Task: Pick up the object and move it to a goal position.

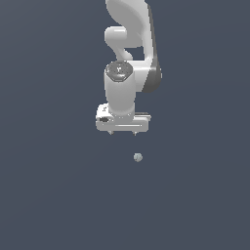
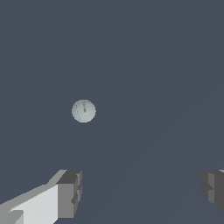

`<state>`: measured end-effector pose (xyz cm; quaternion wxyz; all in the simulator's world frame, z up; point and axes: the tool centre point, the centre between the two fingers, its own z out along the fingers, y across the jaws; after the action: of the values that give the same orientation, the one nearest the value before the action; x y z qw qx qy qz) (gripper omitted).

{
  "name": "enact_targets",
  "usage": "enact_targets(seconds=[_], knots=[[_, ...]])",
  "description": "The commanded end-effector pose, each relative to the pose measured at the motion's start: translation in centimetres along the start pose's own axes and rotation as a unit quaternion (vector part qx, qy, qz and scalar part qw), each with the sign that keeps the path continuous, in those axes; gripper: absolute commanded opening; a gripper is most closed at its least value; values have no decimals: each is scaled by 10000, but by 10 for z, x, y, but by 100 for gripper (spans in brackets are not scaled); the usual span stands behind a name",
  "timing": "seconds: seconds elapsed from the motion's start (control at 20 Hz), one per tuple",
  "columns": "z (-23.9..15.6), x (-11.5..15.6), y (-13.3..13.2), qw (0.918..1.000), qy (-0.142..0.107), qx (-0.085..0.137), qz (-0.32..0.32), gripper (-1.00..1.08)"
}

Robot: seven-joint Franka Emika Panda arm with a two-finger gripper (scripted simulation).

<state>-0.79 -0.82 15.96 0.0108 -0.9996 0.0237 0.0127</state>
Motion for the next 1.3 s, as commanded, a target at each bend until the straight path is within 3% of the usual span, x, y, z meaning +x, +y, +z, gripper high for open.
enact_targets(seconds=[0.0,0.45,0.85,1.25], knots=[[0,0,0,10000,0,0,0,100],[-3,7,-22,9996,48,92,-268,100],[0,8,-23,9994,49,80,-324,100],[25,22,-37,9954,65,-7,-952,100]])
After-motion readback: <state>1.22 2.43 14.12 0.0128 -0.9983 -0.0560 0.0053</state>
